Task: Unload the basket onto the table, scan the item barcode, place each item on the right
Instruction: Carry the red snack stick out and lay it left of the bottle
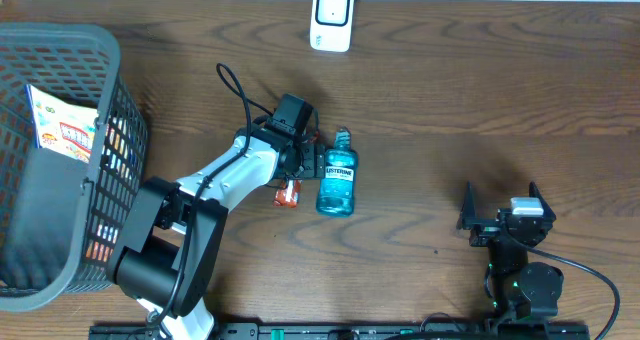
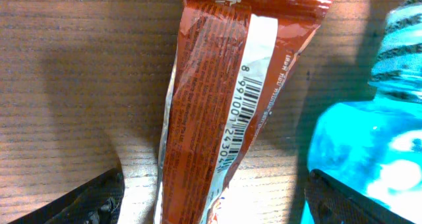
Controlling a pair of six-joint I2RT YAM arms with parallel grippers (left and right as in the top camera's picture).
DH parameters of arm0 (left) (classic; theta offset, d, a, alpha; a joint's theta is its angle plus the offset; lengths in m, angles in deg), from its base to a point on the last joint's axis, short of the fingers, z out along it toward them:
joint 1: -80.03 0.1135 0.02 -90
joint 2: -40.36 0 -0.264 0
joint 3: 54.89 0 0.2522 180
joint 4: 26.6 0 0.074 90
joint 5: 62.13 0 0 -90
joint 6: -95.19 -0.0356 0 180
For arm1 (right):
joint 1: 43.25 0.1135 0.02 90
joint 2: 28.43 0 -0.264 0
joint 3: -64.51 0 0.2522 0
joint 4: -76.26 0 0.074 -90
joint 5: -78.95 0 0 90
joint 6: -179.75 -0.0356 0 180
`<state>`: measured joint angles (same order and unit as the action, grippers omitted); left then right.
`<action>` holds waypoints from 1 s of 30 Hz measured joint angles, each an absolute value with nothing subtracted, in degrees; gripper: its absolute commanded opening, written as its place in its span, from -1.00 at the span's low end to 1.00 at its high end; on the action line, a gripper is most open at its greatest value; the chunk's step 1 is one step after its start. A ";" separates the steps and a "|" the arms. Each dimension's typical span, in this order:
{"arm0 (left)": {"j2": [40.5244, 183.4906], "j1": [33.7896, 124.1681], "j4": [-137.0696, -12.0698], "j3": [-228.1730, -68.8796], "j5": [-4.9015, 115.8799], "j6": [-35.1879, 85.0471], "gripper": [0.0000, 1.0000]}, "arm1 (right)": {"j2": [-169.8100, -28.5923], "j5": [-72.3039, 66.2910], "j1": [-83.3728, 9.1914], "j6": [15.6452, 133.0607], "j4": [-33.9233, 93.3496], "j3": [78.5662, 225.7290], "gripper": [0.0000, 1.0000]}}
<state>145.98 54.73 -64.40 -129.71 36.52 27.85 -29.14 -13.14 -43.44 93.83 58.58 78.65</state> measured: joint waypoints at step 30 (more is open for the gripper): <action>142.03 54.75 -70.71 -127.85 29.33 27.91 0.99 | -29.14 -13.14 -43.44 93.83 58.58 78.65 0.98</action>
<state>142.03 54.75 -70.71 -127.85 29.33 27.91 -29.14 -13.14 -43.44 93.83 58.58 78.65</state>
